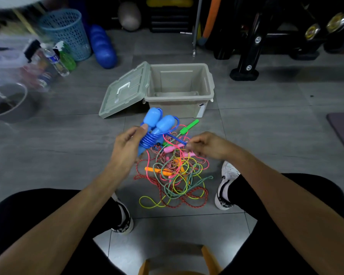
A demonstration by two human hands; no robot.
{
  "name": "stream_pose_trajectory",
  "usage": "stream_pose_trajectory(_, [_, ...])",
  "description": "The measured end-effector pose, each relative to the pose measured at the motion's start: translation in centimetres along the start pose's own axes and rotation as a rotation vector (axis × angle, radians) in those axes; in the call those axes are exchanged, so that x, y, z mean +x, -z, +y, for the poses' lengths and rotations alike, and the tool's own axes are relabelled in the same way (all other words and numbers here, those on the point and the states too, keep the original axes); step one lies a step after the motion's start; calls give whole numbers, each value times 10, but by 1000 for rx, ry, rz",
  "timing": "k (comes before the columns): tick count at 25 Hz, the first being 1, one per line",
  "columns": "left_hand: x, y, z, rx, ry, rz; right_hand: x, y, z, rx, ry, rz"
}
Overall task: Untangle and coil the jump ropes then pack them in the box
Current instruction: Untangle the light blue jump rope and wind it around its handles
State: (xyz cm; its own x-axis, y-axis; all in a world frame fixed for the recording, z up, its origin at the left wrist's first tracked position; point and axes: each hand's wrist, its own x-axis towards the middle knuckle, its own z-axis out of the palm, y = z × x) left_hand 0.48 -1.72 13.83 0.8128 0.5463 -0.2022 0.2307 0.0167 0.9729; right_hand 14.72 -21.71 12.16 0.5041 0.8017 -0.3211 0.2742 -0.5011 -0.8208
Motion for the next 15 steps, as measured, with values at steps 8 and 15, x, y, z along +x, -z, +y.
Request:
stream_pose_trajectory(8, [9,-5,-24,988,-204,169,-9,-30,-49,-713,221,-20])
stream_pose_trajectory(15, [-2,-6,-45,1077,-586,-308,-8,19,-49,-391,280,177])
